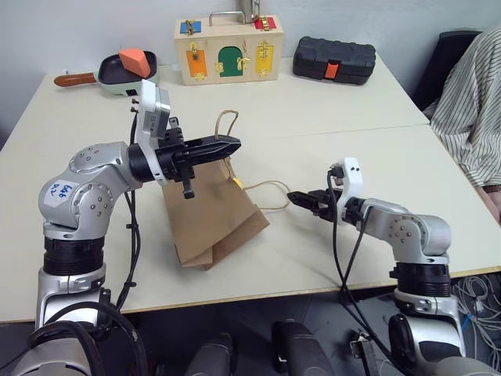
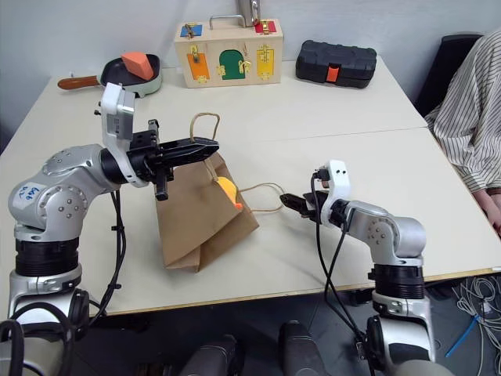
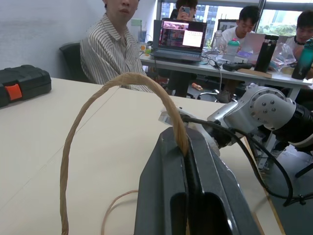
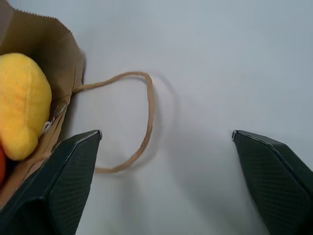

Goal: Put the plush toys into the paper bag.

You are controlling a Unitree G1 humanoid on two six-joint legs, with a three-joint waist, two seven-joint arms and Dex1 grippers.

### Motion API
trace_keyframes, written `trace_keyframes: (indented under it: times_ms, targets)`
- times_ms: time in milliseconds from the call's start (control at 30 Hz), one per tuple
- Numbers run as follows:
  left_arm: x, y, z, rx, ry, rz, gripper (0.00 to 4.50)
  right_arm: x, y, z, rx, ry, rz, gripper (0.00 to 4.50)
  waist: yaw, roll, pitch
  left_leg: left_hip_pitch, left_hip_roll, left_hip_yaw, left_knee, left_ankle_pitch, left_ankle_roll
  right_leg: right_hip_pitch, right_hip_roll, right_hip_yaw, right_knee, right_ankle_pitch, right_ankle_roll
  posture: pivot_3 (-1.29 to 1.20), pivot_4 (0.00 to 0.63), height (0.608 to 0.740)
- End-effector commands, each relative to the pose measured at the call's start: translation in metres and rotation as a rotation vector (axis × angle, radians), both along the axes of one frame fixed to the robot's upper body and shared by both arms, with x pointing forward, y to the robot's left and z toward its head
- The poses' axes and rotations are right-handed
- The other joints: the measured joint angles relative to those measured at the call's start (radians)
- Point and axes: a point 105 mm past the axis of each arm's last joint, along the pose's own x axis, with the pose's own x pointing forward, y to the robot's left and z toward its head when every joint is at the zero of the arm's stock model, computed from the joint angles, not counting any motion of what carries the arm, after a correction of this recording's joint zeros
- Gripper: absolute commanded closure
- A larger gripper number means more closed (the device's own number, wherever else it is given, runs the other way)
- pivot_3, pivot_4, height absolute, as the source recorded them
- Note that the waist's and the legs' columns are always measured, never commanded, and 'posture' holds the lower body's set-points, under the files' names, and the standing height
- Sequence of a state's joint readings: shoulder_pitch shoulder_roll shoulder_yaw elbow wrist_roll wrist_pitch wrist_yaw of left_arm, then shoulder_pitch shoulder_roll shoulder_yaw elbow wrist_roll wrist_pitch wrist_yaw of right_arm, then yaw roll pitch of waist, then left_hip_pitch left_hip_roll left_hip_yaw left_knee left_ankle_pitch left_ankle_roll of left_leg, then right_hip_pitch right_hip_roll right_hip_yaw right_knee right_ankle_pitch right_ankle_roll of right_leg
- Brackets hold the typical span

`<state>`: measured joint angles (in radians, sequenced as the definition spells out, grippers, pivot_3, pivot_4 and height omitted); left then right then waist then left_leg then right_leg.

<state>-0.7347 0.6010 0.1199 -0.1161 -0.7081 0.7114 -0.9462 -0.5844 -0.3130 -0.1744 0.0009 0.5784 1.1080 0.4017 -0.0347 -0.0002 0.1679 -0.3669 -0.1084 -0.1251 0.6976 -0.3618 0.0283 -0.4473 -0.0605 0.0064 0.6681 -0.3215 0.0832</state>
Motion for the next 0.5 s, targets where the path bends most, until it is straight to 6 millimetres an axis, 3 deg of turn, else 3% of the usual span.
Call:
trace_keyframes:
  times_ms: [33, 333, 500]
  targets:
    - [-0.008, -0.001, 0.012, -0.014, -0.059, -0.017, 4.5, -0.004, 0.03, -0.004, 0.085, 0.053, 0.083, 1.28, -0.002, 0.0, 0.0, 0.0, 0.0, 0.0, 0.0, 0.0, 0.0, 0.0, 0.0, 0.0, 0.0, 0.0, 0.0, 0.0, 0.15, 0.74]
    - [-0.006, 0.001, 0.013, -0.018, -0.061, -0.008, 4.5, -0.005, 0.054, -0.004, 0.095, 0.053, 0.151, 4.44, -0.005, 0.0, 0.0, 0.0, 0.0, -0.001, 0.0, 0.0, 0.0, 0.0, 0.0, 0.0, 0.0, 0.0, 0.0, 0.0, 0.15, 0.74]
    - [-0.005, 0.0, 0.01, -0.019, -0.057, -0.005, 4.5, 0.0, 0.04, 0.015, 0.132, -0.023, 0.111, 4.48, -0.003, 0.0, 0.0, 0.0, 0.0, -0.001, 0.0, 0.0, 0.0, 0.0, 0.0, 0.0, 0.0, 0.0, 0.0, 0.0, 0.15, 0.74]
